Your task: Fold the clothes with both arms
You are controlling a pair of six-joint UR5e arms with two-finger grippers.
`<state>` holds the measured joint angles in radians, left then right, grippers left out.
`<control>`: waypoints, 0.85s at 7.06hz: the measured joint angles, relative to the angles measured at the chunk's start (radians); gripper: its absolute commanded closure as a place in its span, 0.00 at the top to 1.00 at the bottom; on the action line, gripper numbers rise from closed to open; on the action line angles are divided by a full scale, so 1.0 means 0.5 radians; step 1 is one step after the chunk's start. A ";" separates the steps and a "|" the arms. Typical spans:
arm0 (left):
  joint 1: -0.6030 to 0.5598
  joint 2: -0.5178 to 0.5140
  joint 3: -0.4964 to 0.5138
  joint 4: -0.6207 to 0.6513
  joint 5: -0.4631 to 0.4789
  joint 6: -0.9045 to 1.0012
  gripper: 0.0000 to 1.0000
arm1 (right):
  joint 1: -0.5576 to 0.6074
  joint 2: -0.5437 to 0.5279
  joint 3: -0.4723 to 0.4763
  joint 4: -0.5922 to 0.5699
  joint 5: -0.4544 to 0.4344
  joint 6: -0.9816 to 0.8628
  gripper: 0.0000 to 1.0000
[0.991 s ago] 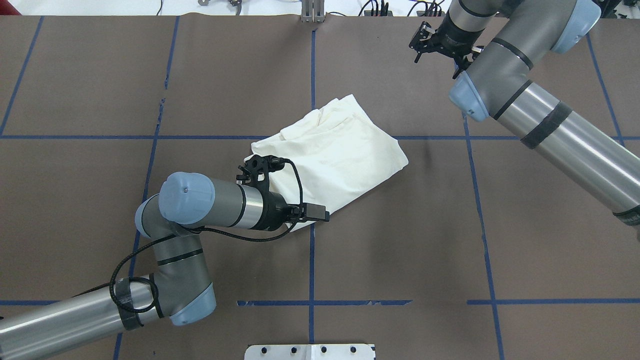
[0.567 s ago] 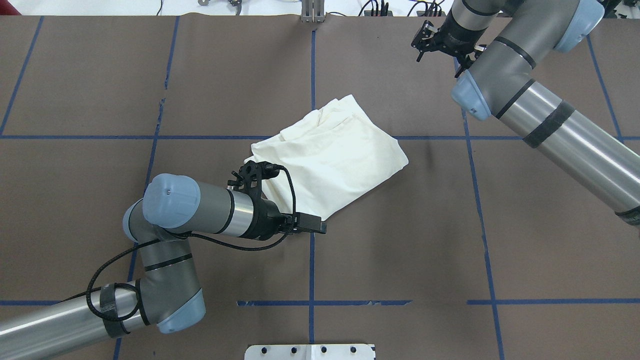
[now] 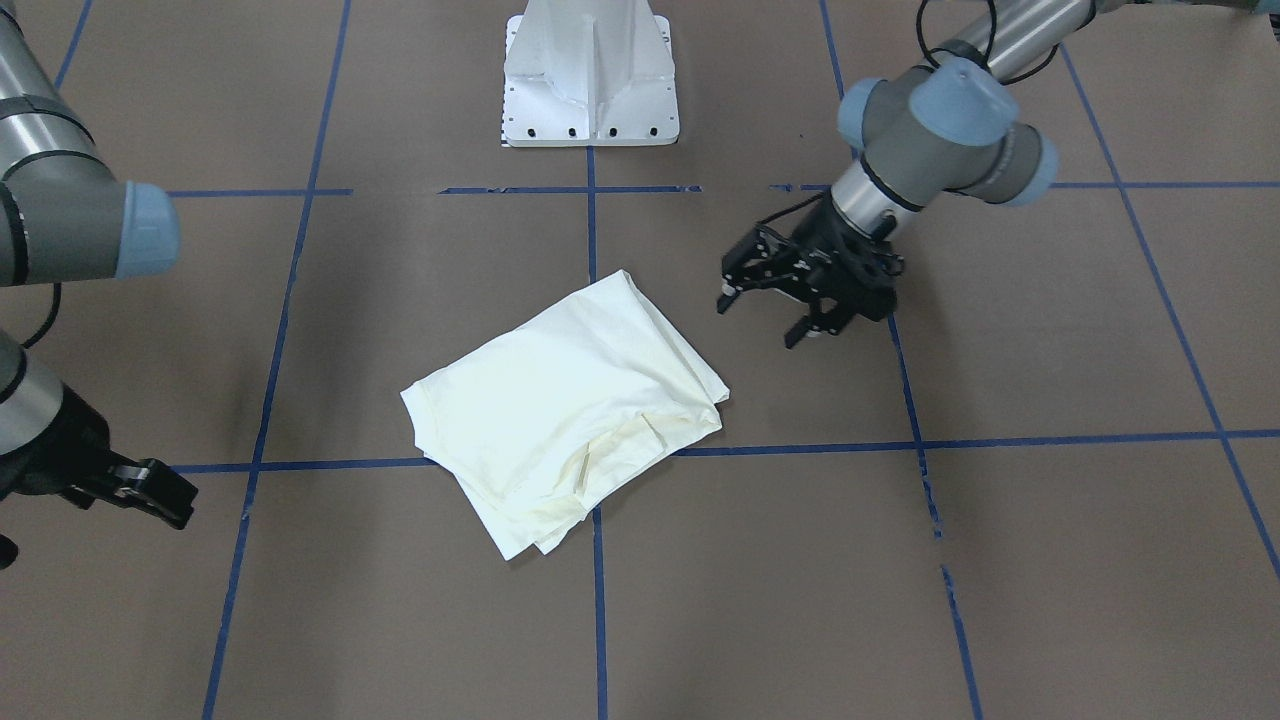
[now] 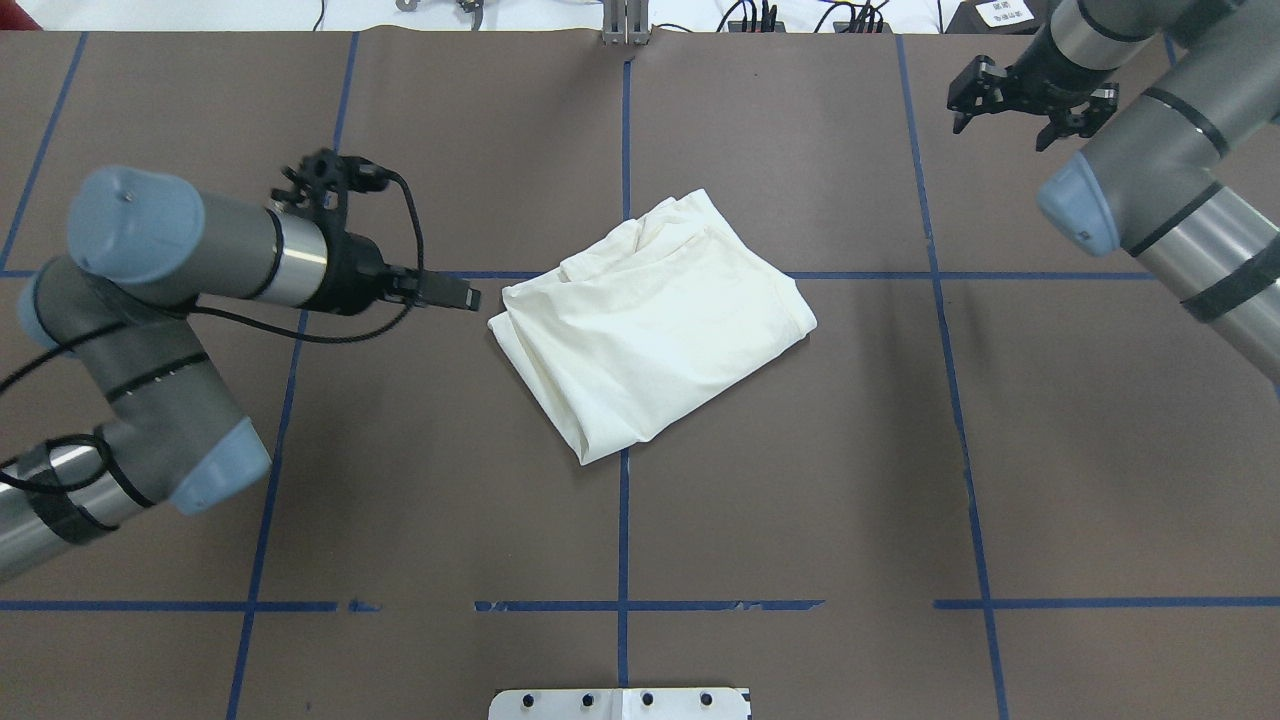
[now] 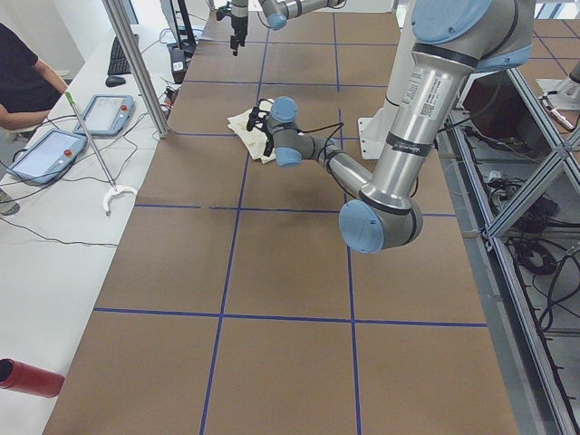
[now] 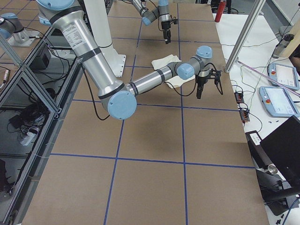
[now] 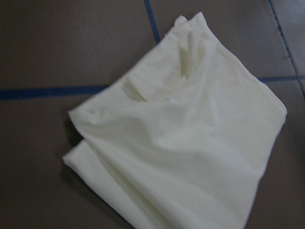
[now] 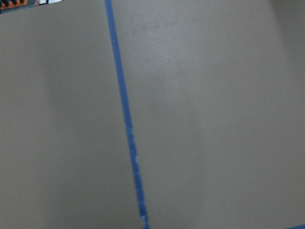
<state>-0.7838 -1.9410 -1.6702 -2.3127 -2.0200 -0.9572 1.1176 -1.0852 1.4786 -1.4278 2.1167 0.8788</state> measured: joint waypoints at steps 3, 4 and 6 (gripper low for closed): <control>-0.708 0.132 0.020 0.605 -0.070 1.212 1.00 | 0.359 -0.421 0.052 -0.004 0.107 -0.891 1.00; -0.929 0.142 0.045 0.825 -0.074 1.633 1.00 | 0.517 -0.542 0.047 -0.025 0.199 -1.203 1.00; -1.302 0.154 0.114 1.185 -0.133 2.374 1.00 | 0.811 -0.668 0.054 -0.266 0.311 -1.824 1.00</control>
<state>-1.4350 -1.8639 -1.6133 -1.7203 -2.0867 0.2298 1.5229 -1.4194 1.5055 -1.5610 2.2723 -0.0332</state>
